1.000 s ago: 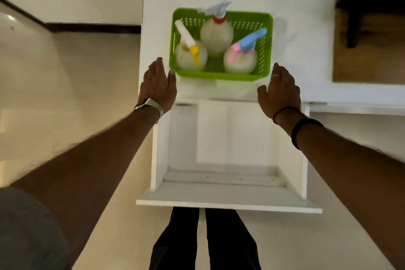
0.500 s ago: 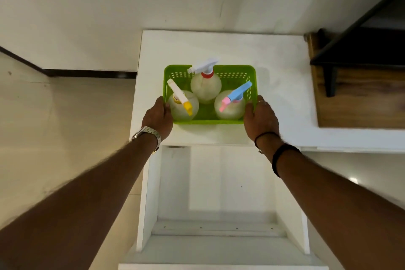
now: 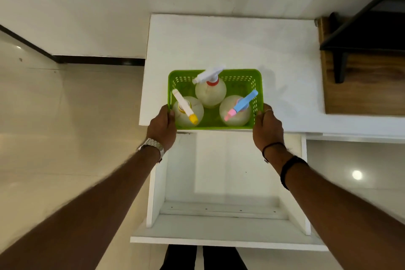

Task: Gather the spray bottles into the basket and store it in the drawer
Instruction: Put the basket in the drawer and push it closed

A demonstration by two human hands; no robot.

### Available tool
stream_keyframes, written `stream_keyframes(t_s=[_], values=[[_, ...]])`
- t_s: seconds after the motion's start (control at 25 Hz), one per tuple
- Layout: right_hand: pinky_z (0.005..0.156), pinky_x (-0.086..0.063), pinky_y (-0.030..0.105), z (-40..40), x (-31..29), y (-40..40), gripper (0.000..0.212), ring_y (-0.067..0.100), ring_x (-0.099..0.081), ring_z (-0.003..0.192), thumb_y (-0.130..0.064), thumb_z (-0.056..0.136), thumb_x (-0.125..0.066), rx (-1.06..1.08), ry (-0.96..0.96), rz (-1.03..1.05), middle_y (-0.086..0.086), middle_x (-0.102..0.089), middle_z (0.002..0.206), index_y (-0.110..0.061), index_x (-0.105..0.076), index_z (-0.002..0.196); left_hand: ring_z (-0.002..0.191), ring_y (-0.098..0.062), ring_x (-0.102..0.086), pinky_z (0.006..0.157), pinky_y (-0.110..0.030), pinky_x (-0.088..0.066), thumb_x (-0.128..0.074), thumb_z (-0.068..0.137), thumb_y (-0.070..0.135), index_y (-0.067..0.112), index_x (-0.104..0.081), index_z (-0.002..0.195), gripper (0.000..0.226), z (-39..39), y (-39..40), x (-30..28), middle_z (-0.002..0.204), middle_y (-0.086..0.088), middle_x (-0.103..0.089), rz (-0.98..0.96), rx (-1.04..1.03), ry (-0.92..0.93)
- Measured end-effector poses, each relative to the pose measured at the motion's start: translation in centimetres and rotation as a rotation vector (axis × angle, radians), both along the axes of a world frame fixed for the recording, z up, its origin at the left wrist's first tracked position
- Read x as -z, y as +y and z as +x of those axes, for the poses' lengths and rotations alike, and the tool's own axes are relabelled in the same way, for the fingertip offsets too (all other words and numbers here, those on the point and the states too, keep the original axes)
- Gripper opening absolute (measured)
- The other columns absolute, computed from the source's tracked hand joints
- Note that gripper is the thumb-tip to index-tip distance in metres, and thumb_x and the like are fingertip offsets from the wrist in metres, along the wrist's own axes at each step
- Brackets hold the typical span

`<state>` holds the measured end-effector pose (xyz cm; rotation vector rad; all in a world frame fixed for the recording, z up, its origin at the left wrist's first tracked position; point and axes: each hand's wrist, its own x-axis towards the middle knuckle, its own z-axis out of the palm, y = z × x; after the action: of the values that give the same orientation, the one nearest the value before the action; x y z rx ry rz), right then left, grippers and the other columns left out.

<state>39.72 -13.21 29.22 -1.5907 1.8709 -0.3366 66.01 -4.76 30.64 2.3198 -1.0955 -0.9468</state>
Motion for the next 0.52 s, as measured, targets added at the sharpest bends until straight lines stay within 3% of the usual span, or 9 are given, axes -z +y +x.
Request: stream_keyframes(t_s=[0.12,0.24,0.36,0.52], values=[[0.070,-0.042,0.033,-1.6,0.2,3.6,0.036,0.031,-0.061,0.082,-0.024,0.104,-0.036,-0.060,-0.055,-0.065,0.001,-0.065,0.089,-0.019,-0.049,0.138,0.089,-0.036,-0.064,0.070,-0.035,-0.045,-0.037,0.106,0.023,0.013,-0.056,0.125,0.028,-1.0,3.7,-0.3,0.098,-0.011,-0.069,-0.034,-0.024,0.066],[0.067,-0.041,0.030,-3.4,0.7,7.2,0.039,0.021,-0.058,0.074,-0.025,0.105,-0.038,-0.125,-0.056,-0.054,-0.006,-0.060,0.085,-0.019,-0.047,0.142,0.084,-0.030,-0.065,0.064,-0.026,-0.041,-0.042,0.105,0.016,0.016,-0.052,0.136,0.032,-2.1,7.8,0.2,0.093,0.000,-0.066,-0.045,-0.027,0.100],[0.068,-0.044,0.030,-4.7,1.2,11.0,0.040,0.023,-0.063,0.078,-0.023,0.105,-0.039,-0.137,-0.071,0.004,-0.003,-0.065,0.092,-0.020,-0.045,0.144,0.076,-0.026,-0.063,0.057,-0.022,-0.039,-0.043,0.104,0.012,0.020,-0.046,0.144,0.040,-3.1,11.5,1.0,0.088,-0.001,-0.065,-0.003,-0.043,0.132],[0.082,-0.055,0.042,-5.9,1.7,16.2,0.045,0.032,-0.067,0.098,-0.012,0.102,-0.044,-0.103,-0.117,0.150,0.008,-0.071,0.114,-0.017,-0.041,0.147,0.081,-0.034,-0.065,0.068,-0.034,-0.050,-0.047,0.102,0.011,0.022,-0.041,0.149,0.048,-4.2,16.1,2.3,0.086,-0.005,-0.064,0.099,-0.074,0.153]])
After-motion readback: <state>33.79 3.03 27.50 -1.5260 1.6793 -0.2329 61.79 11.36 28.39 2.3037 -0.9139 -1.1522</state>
